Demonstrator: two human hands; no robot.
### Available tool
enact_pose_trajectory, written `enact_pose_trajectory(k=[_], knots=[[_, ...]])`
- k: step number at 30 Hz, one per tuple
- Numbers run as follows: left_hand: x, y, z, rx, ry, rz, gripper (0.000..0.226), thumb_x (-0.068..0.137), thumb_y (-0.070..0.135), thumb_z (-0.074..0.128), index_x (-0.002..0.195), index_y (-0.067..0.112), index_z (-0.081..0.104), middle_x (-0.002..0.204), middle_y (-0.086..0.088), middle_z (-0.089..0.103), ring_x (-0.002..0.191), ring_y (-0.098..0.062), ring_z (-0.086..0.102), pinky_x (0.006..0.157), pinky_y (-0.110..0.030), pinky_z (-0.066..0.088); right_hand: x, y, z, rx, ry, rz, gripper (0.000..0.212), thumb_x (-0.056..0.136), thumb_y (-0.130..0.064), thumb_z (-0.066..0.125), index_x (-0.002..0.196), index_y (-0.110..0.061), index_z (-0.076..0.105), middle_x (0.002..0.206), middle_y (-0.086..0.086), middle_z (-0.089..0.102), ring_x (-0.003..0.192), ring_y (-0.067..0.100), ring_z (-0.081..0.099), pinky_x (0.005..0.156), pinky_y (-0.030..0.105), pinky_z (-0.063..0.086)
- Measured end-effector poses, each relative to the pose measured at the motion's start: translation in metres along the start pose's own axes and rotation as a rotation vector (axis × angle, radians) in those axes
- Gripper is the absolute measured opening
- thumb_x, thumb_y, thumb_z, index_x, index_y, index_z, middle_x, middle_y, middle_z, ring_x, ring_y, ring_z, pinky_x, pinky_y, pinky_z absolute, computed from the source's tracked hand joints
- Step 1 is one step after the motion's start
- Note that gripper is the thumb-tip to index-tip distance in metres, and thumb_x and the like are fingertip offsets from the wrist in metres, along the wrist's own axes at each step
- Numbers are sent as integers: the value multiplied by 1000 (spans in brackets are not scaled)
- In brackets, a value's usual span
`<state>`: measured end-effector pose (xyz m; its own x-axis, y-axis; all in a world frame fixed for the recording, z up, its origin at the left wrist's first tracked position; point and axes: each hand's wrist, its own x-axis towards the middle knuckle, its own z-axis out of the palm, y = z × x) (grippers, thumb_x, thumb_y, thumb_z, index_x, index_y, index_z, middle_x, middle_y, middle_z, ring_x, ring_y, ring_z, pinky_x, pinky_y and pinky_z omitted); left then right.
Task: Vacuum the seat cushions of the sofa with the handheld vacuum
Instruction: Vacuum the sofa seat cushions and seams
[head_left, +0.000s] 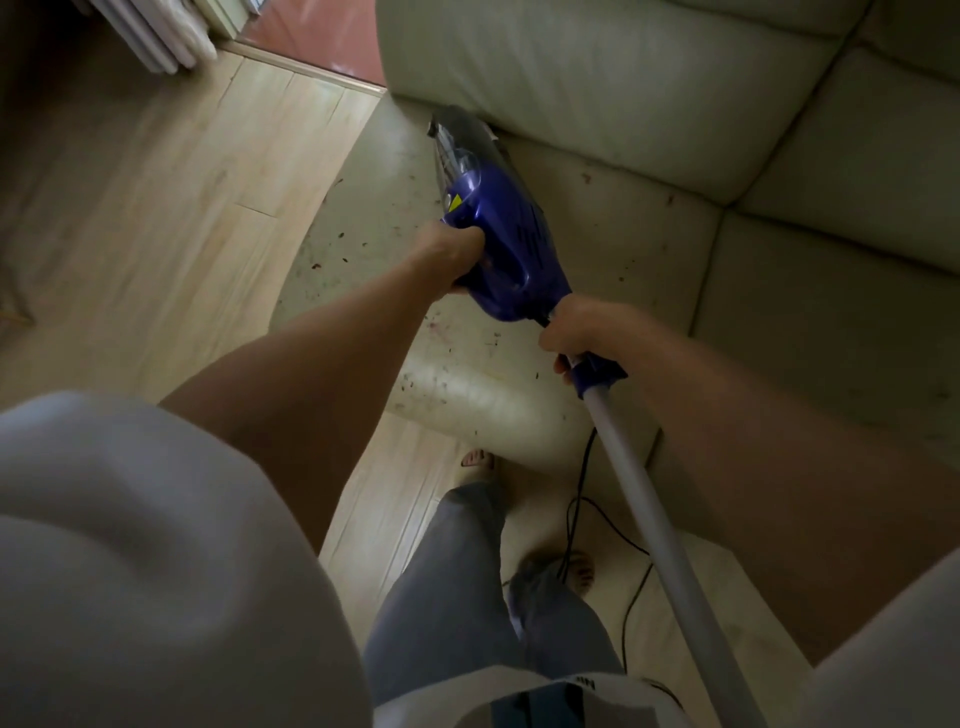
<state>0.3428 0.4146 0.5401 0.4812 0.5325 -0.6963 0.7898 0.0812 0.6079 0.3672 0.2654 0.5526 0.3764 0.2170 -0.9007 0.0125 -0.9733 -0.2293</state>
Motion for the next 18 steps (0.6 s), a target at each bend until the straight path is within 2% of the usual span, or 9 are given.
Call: enact_pose_trajectory(k=[5, 9, 12, 15, 18], knots=[[-30, -14, 39, -34, -39, 27, 28, 85, 1, 49, 112, 4, 55, 78, -8, 62, 65, -19, 64, 48, -25, 53, -23, 50, 9, 31, 19, 17, 14, 97, -7, 43, 111, -5, 42, 72, 9, 54, 57, 19, 52, 51, 29, 46], [-42, -30, 65, -53, -82, 14, 34, 86, 2, 50, 119, 1, 54, 81, -9, 61, 67, -21, 64, 50, -26, 55, -33, 78, 15, -27, 6, 99, 12, 98, -8, 41, 109, -3, 44, 75, 10, 52, 57, 18, 49, 49, 28, 43], [-35, -35, 69, -54, -85, -9, 35, 87, 2, 50, 121, 0, 54, 78, -8, 59, 64, -19, 63, 45, -24, 53, -28, 76, 16, -103, 6, 133, 11, 98, -8, 42, 105, -1, 46, 75, 11, 51, 56, 18, 48, 48, 26, 42], [-19, -28, 60, -26, -114, -20, 32, 89, 3, 49, 122, 1, 50, 79, -7, 58, 65, -18, 62, 48, -24, 52, -17, 60, 12, -137, 15, 111, 10, 99, -8, 42, 100, 0, 47, 71, 11, 52, 56, 17, 49, 48, 26, 42], [0, -9, 50, -15, -123, 7, 34, 90, 0, 42, 123, 0, 49, 76, -7, 55, 63, -18, 59, 45, -23, 50, -2, 37, -1, -154, 9, 100, 18, 100, -9, 39, 88, -1, 49, 69, 11, 51, 54, 18, 48, 46, 26, 40]])
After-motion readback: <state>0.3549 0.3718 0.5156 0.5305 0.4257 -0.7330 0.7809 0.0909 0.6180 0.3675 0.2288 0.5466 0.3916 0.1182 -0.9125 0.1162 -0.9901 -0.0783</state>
